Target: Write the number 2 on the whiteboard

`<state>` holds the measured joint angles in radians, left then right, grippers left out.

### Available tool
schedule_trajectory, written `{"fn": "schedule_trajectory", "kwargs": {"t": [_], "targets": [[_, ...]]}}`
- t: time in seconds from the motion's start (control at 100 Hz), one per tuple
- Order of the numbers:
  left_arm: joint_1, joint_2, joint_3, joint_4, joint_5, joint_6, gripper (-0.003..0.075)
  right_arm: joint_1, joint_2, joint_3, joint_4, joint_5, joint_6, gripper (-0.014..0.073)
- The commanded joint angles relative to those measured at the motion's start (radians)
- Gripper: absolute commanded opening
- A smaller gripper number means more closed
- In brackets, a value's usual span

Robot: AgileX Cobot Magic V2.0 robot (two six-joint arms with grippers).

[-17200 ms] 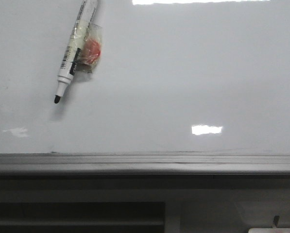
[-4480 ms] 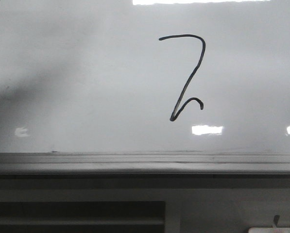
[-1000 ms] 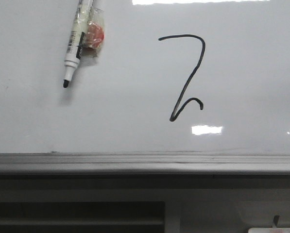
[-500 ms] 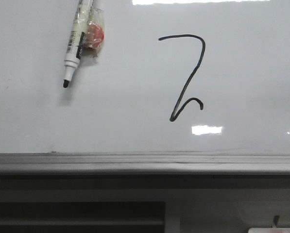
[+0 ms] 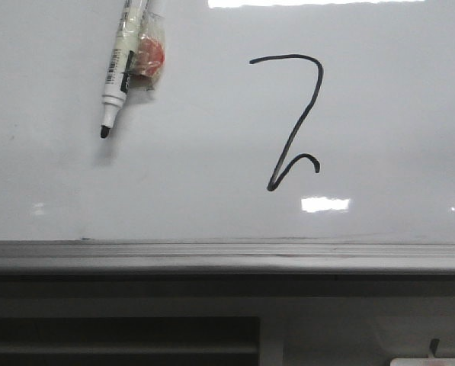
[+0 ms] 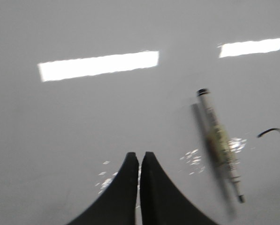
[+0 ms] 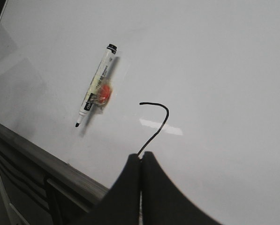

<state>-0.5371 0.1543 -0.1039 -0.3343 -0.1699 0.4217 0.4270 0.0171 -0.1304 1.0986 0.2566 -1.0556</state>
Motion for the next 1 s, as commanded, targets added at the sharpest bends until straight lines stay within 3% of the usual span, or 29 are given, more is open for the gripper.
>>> {"fn": "schedule_trajectory", "kwargs": {"t": [0.0,0.07,0.27,0.6,0.99], "targets": [[0.152,0.005,-0.001,0.159,-0.043,-0.209,-0.002,-0.003,0.01,-0.024,0.02,-0.034,-0.013,-0.0067],[0.23,-0.028,0.014,0.218,-0.02,-0.275,-0.002,-0.003,0.01,-0.024,0.02,-0.034,-0.013,-0.0067],[0.353,-0.137,0.076,0.252,0.051,-0.275,-0.002,-0.003,0.01,-0.024,0.02,-0.034,-0.013,-0.0067],[0.423,-0.186,0.118,0.229,0.104,-0.275,-0.002,-0.003,0.01,-0.024,0.02,-0.034,-0.013,-0.0067],[0.421,-0.186,0.118,0.229,0.109,-0.275,-0.002,-0.003,0.01,-0.024,0.02,-0.034,-0.013,-0.0067]]}}
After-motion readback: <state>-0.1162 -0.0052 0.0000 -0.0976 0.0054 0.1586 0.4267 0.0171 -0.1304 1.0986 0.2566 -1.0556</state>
